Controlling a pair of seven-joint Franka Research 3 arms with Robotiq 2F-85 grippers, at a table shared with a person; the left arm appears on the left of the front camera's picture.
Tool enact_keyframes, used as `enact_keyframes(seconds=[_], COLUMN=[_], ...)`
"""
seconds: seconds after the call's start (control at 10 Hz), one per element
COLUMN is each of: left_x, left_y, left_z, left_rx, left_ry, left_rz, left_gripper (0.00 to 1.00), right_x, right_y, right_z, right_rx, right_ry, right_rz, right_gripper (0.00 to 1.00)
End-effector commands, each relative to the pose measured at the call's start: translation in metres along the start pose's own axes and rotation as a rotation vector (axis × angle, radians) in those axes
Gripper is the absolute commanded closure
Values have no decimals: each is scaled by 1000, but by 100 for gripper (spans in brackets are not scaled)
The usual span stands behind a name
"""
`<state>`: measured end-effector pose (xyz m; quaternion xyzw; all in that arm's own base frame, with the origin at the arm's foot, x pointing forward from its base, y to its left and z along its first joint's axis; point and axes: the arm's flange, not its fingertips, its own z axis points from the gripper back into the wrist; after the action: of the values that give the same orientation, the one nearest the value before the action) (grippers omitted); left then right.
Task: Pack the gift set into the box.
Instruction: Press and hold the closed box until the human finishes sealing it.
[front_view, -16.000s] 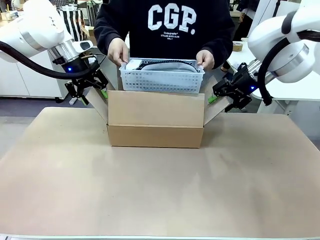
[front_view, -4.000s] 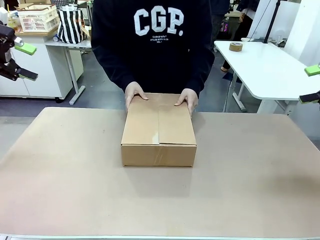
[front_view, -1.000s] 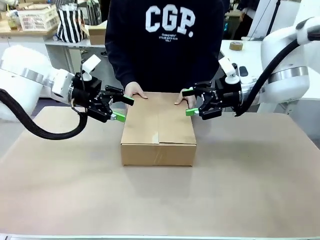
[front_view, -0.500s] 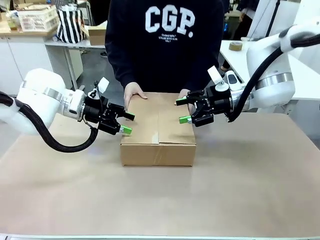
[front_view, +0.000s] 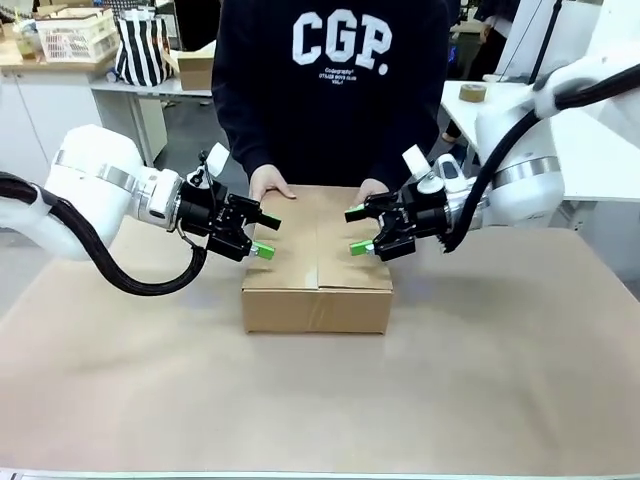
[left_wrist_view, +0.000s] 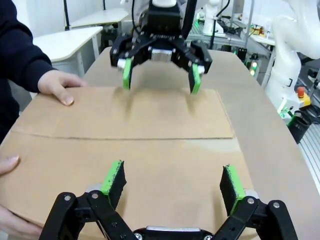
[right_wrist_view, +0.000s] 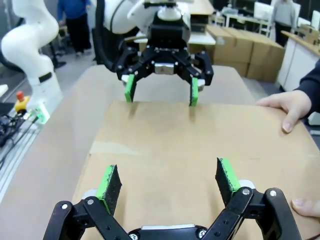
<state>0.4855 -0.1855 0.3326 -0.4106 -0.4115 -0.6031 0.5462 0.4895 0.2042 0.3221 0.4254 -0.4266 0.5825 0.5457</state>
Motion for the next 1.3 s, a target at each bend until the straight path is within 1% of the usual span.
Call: enact_keyframes(seconds=[0.0, 0.1, 0.4, 0.5, 0.7, 1.0, 1.2], left_x=[2, 0, -12, -19, -27, -38, -44], left_y=[4, 7, 13, 16, 17, 15, 14], left_z=[-8, -12, -26, -29, -31, -28, -27], left_rx=[11, -1, -42, -40, -39, -28, -24], left_ry=[-11, -3, 13, 22, 29, 53, 65], left_rz=[-42, -34, 6, 23, 45, 65, 76], left_gripper=[0, 0, 0, 0, 0, 0, 0], right_x=[-5, -12, -21, -24, -32, -46, -50], right_y=[-16, -20, -23, -24, -25, -33, -34], right_z=[-12, -13, -6, -1, -1, 5, 3], right_rx=[-8, -30, -32, -35, -3, -8, 18], right_ry=[11, 23, 21, 18, 35, 25, 61], right_rz=[-38, -55, -68, -68, -77, -96, -76], right_gripper=[0, 0, 0, 0, 0, 0, 0])
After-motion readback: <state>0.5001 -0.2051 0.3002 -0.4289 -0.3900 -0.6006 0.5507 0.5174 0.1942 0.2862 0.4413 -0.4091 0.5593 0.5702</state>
